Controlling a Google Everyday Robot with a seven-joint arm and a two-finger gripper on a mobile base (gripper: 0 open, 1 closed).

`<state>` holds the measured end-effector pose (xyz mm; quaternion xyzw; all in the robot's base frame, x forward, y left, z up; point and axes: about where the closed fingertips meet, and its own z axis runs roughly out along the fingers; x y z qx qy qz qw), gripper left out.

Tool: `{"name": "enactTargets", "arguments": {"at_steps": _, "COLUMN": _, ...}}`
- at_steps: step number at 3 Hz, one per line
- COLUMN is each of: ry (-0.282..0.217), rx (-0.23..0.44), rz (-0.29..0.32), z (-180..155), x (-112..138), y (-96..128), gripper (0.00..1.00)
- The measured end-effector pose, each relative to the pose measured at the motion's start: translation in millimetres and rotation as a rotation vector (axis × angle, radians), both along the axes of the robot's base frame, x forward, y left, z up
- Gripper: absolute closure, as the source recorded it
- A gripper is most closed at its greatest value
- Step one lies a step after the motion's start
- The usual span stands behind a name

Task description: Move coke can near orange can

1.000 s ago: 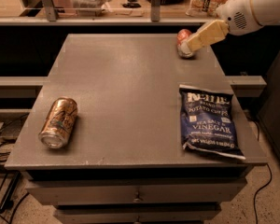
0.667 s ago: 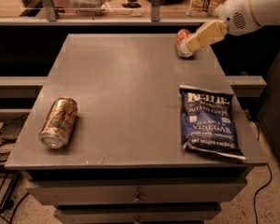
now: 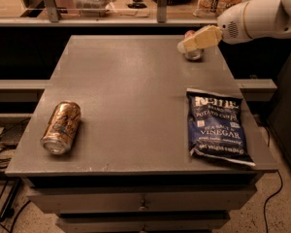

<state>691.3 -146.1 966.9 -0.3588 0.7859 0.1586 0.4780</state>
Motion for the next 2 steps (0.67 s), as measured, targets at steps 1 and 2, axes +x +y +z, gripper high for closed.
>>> {"name": "enactTargets", "arguments": {"at_steps": 1, "ry": 0.008, "rx": 0.061, "rz": -0.065, "z": -17.7, "x": 29.3, "y": -4.7, "gripper": 0.00}}
{"name": "enactTargets", "arguments": {"at_steps": 2, "ry": 0.008, "rx": 0.066, "rz": -0.073, "z": -20.2, "x": 31.3, "y": -4.9, "gripper": 0.00}}
